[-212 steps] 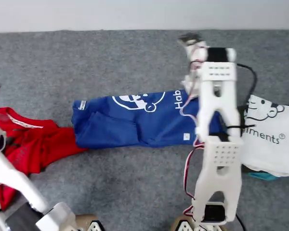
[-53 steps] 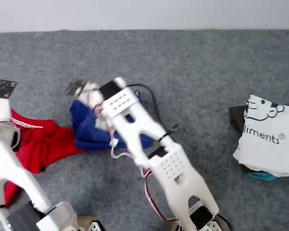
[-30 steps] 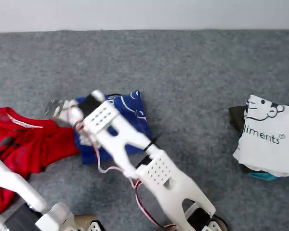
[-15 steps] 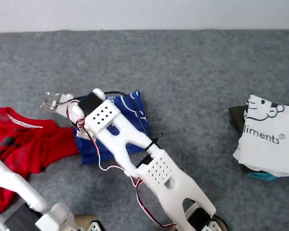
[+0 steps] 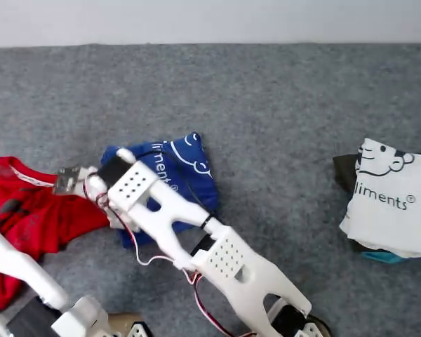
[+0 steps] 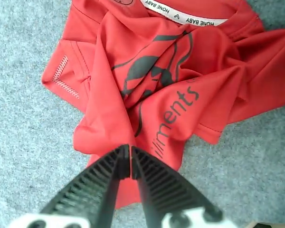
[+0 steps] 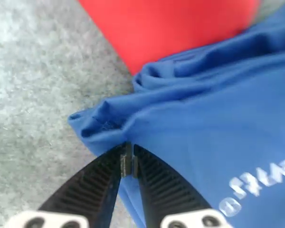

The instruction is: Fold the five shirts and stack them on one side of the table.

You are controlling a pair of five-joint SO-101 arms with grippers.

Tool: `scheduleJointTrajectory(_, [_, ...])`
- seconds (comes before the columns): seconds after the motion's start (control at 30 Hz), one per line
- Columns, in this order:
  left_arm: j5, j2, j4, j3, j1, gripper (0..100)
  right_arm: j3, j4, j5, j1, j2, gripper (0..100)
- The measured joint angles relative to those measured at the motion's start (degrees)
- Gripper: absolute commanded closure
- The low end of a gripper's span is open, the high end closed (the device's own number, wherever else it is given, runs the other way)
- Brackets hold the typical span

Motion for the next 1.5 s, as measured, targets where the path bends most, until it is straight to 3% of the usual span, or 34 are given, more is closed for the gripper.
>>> scheduleJointTrajectory(0.2, [0.0,0.0,0.0,0.0,0.0,98,-3.34,-2.02,0.0,10.99,-3.34,98.3])
scheduleJointTrajectory(0.4, [0.0,0.0,0.0,0.0,0.0,98,-3.78,-18.46,-0.18,22.42,0.09,98.3])
scheduleJointTrajectory(0.53, [0.0,0.0,0.0,0.0,0.0,98,-3.78,-25.49,-0.09,25.85,7.38,98.7])
scheduleJointTrajectory(0.77, [0.0,0.0,0.0,0.0,0.0,98,-3.78,-26.29,0.0,29.01,10.55,98.5])
scheduleJointTrajectory(0.97, [0.0,0.0,0.0,0.0,0.0,98,-11.96,-21.8,0.0,28.4,10.64,98.4])
scheduleJointTrajectory(1.2, [0.0,0.0,0.0,0.0,0.0,98,-20.04,-18.9,0.09,17.85,10.64,98.4])
scheduleJointTrajectory(1.5, [0.09,0.0,0.0,0.0,0.0,98,-18.37,-30.42,0.0,10.73,15.21,98.4])
